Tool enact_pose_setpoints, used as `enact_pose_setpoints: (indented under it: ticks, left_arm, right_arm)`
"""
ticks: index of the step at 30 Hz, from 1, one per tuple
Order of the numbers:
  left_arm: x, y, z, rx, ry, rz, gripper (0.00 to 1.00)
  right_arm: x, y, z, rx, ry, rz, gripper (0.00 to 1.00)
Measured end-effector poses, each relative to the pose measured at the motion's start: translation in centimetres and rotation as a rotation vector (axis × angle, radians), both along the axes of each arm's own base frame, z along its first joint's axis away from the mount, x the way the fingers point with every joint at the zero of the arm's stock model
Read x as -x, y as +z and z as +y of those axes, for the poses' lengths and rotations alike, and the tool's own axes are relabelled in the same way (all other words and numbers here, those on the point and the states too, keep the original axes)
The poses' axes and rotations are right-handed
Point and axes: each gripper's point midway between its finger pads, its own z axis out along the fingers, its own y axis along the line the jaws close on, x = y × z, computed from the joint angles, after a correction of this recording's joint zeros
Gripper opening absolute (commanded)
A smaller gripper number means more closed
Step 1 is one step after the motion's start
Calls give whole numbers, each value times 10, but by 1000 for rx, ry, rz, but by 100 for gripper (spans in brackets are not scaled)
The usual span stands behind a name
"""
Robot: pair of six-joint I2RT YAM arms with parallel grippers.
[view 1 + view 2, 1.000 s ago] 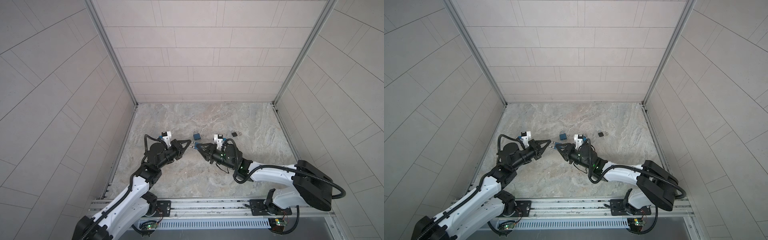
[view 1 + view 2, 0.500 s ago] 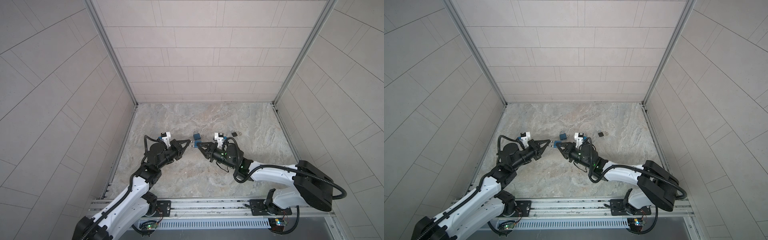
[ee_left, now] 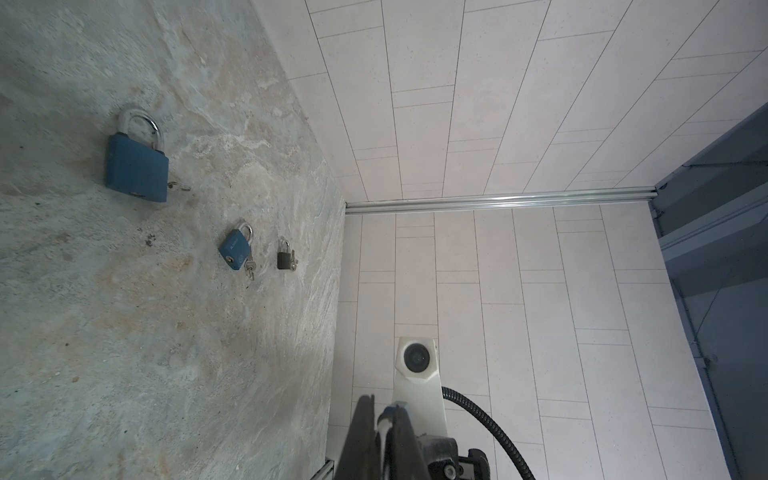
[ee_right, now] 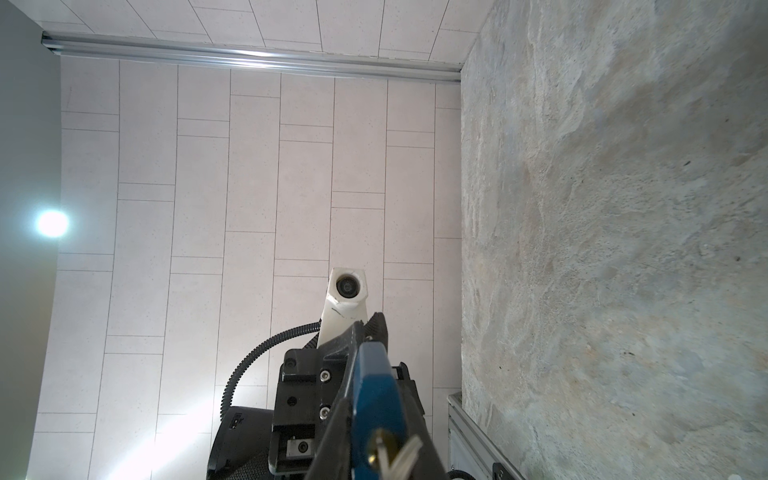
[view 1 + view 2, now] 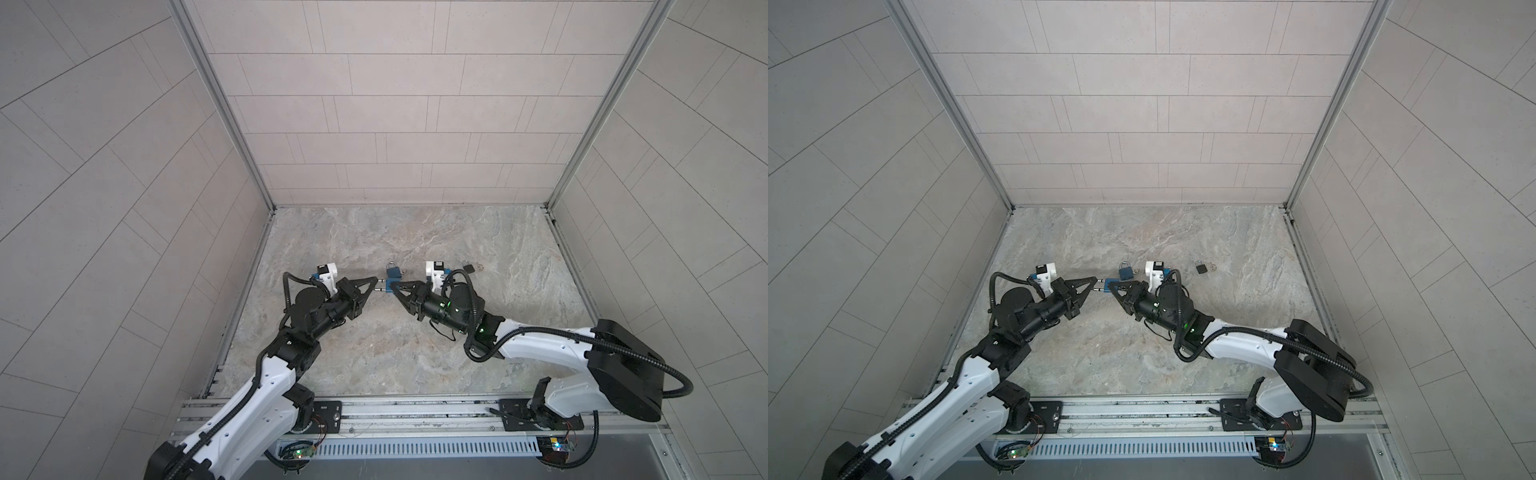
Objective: Lock with the key
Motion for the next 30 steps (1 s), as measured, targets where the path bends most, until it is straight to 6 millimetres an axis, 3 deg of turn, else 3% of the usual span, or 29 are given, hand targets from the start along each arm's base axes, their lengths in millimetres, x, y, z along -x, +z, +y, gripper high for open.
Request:
enact_pose_setpoints:
  ticks: [30]
  left_arm:
    - [-22, -13, 17, -4, 114, 44, 0]
  right_arm:
    - [-28, -8, 21, 76, -35, -25, 0]
